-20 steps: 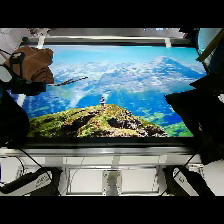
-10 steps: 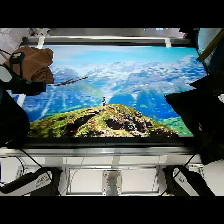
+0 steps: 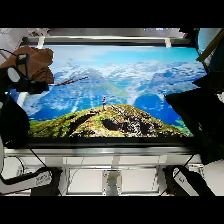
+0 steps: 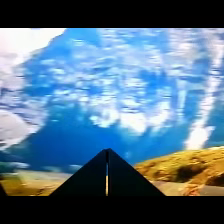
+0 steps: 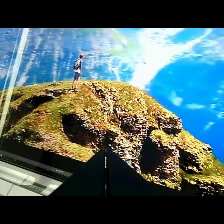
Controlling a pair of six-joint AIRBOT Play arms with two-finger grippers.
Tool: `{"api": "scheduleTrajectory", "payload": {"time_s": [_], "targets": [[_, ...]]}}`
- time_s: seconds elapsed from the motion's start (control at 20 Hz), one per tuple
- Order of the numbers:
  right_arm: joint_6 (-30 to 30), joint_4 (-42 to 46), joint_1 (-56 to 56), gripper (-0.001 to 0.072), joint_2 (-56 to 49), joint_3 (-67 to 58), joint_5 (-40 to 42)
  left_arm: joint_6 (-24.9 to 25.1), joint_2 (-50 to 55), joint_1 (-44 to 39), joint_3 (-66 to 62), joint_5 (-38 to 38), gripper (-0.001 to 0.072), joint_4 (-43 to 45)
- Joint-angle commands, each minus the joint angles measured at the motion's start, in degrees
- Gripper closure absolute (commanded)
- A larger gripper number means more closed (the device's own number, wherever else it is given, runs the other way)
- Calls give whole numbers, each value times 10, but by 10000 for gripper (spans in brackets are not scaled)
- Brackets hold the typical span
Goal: Fold the clothes and pants, and hang the long-sleeved shirts on hangers.
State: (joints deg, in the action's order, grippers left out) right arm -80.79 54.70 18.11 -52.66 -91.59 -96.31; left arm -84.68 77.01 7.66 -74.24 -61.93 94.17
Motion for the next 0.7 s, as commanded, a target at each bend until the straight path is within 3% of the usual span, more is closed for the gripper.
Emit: {"api": "scheduleTrajectory", "payload": {"time_s": [0.0,0.2,0.55,0.6,0.65], "targets": [[-1,10,0,687,0,0,4,16,42,3,0,-56,665,151],[0,11,0,687,0,0,10,0,71,57,7,-133,666,160],[0,13,0,687,0,0,15,0,78,178,61,-143,660,136],[0,13,0,687,0,0,15,1,78,193,64,-146,489,136],[0,13,0,687,0,0,15,1,78,207,64,-152,43,137]]}}
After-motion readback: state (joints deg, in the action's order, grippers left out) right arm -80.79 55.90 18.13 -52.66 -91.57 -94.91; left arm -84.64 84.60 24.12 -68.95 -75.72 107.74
